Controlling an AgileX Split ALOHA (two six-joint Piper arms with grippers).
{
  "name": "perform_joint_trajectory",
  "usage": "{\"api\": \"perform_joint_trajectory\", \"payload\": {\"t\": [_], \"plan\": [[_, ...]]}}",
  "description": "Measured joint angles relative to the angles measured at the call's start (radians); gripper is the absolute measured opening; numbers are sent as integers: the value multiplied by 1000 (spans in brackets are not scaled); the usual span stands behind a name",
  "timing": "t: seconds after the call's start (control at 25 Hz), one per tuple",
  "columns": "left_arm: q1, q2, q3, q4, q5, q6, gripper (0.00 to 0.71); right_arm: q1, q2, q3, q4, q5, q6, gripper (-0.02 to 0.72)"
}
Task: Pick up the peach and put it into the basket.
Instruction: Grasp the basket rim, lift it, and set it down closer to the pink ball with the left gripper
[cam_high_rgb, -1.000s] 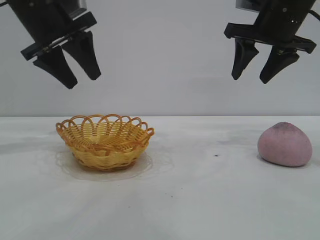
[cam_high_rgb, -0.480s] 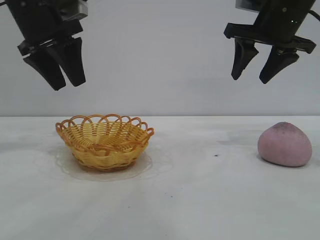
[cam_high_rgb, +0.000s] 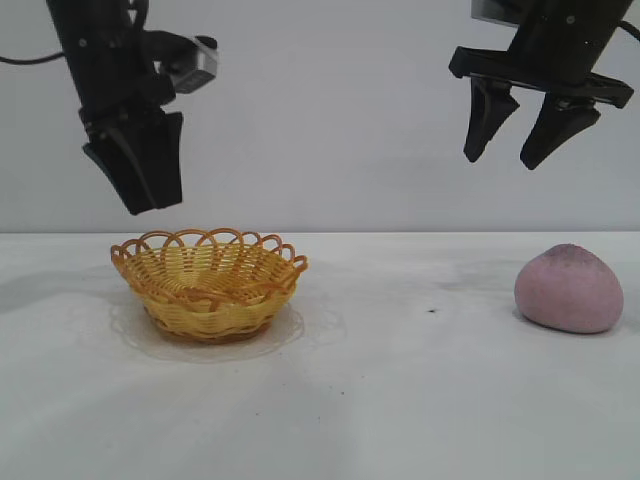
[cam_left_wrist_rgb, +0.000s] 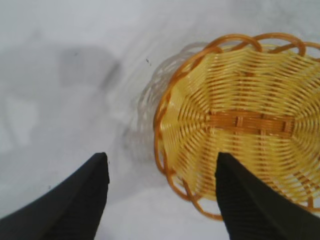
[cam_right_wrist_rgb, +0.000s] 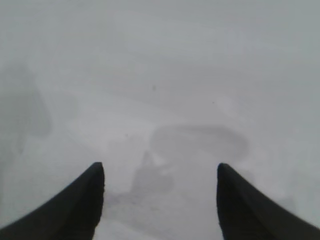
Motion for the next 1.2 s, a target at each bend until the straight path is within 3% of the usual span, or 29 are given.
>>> {"api": "perform_joint_trajectory", "payload": {"t": [0.36, 0.56, 0.6, 0.72, 0.76, 1.2], "plan": [[-15, 117, -69, 30, 0, 3, 408, 0, 0, 0, -2, 4, 0, 459], [-22, 156, -117, 27, 26, -22, 100, 0, 0, 0, -2, 4, 0, 459], [-24, 156, -129, 24, 51, -38, 70, 0, 0, 0, -4, 4, 0, 459], [-27, 156, -160, 26, 85, -153, 73, 0, 0, 0, -4, 4, 0, 459], [-27, 156, -164, 28, 85, -194, 0, 0, 0, 0, -4, 6, 0, 459], [-19, -24, -110, 31, 82, -629, 0, 0, 0, 0, -4, 22, 0, 459]]}}
